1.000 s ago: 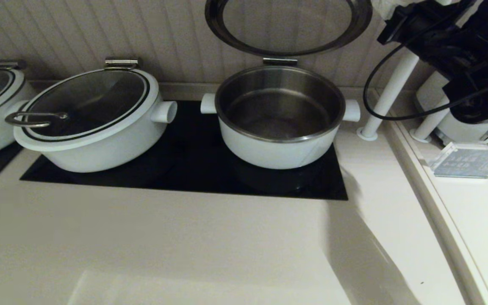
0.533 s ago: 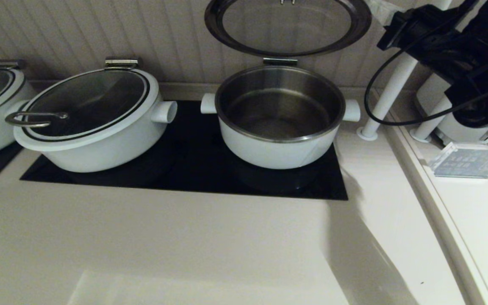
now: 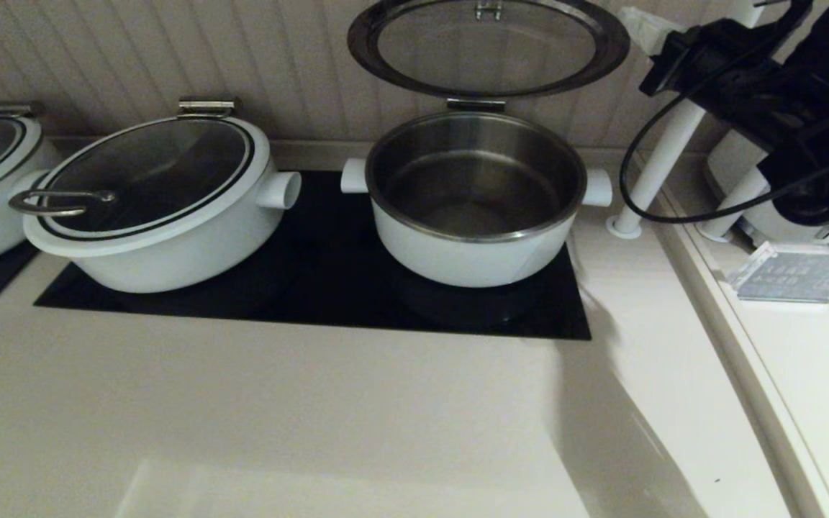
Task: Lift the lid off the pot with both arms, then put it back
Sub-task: Close the pot lid
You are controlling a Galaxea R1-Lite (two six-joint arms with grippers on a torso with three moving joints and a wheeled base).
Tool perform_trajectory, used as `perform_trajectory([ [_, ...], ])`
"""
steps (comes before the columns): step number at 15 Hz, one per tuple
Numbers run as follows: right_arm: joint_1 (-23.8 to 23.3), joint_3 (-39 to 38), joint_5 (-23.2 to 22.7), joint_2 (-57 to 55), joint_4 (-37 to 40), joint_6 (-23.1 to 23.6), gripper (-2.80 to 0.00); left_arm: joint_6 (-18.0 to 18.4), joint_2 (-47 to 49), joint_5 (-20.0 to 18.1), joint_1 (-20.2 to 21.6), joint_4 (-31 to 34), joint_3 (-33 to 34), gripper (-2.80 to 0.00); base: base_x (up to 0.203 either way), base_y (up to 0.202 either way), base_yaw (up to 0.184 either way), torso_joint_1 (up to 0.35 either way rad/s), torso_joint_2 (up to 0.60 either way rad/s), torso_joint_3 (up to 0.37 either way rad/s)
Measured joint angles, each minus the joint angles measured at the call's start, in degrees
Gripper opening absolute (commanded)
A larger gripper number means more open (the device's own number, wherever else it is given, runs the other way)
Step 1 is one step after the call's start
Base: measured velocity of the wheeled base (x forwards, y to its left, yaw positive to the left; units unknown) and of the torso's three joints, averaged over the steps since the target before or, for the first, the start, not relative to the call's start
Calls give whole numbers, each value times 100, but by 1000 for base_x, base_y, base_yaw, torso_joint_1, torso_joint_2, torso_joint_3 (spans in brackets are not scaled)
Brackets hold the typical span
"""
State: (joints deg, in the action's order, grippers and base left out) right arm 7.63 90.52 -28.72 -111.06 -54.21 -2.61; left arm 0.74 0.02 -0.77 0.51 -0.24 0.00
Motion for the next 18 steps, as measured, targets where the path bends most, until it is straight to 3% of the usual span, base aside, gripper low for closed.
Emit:
perform_trajectory([
  [8, 66, -1136, -100, 222, -643, 79, -280, -4, 0, -2, -2, 0, 0, -280, 0, 0, 0, 0, 0, 0],
  [18, 179, -1505, -105, 266, -739, 165, -280, 0, 0, 0, -2, 0, 0, -280, 0, 0, 0, 0, 0, 0],
])
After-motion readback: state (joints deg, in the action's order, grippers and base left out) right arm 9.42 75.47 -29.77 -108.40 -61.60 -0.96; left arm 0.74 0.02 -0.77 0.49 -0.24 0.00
